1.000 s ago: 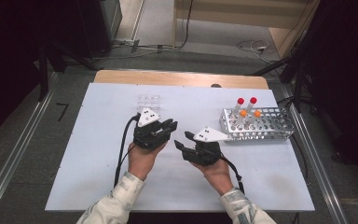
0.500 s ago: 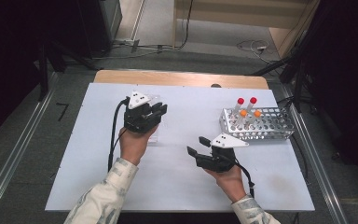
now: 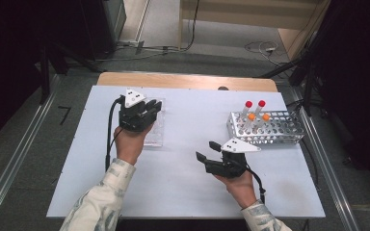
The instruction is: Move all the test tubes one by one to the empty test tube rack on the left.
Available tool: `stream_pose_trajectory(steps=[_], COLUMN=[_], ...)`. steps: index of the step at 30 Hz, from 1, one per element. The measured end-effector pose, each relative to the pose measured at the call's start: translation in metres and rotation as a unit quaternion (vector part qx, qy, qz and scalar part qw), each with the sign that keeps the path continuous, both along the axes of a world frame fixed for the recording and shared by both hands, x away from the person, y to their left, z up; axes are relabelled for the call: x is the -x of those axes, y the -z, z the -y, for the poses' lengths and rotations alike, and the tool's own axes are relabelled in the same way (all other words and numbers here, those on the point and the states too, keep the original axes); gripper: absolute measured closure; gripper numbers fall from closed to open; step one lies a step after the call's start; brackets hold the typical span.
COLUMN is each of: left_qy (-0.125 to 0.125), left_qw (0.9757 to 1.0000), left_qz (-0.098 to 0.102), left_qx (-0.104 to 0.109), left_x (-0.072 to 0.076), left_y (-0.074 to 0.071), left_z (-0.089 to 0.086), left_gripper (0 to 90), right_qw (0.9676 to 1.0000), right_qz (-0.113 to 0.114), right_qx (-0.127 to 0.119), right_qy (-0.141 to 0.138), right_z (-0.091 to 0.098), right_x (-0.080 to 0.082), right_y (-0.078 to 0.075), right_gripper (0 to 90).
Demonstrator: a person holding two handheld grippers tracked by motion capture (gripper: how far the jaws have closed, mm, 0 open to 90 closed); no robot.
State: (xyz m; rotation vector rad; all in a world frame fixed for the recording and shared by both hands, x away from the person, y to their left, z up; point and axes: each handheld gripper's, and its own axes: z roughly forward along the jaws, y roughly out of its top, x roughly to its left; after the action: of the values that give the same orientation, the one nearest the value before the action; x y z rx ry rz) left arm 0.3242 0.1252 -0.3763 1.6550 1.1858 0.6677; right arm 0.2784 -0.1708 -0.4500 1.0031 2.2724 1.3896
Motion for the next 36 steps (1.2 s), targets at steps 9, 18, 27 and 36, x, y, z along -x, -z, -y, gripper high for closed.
stream_pose_trajectory(steps=[9,18,27,36], left_qy=[-0.010,-0.014,-0.016,-0.010], left_qw=[0.9999,0.9994,0.9986,0.9980], left_qz=[0.005,-0.005,-0.024,-0.047], left_qx=[-0.012,-0.032,-0.044,-0.040], left_x=[-0.003,-0.003,-0.005,-0.007], left_y=[0.005,0.024,0.046,0.060], left_z=[0.001,0.005,0.008,0.008], left_gripper=[77.3,77.1,77.0,65.2], right_qw=[1.0000,1.0000,1.0000,1.0000], right_qz=[-0.005,-0.004,-0.002,0.000], right_qx=[0.002,0.002,0.002,0.006], right_qy=[0.002,0.003,0.004,0.007], right_z=[0.001,0.002,0.003,0.003], right_x=[-0.001,-0.001,-0.001,0.000], right_y=[0.001,0.001,0.001,0.001], right_gripper=[29.3,29.7,29.8,29.8])
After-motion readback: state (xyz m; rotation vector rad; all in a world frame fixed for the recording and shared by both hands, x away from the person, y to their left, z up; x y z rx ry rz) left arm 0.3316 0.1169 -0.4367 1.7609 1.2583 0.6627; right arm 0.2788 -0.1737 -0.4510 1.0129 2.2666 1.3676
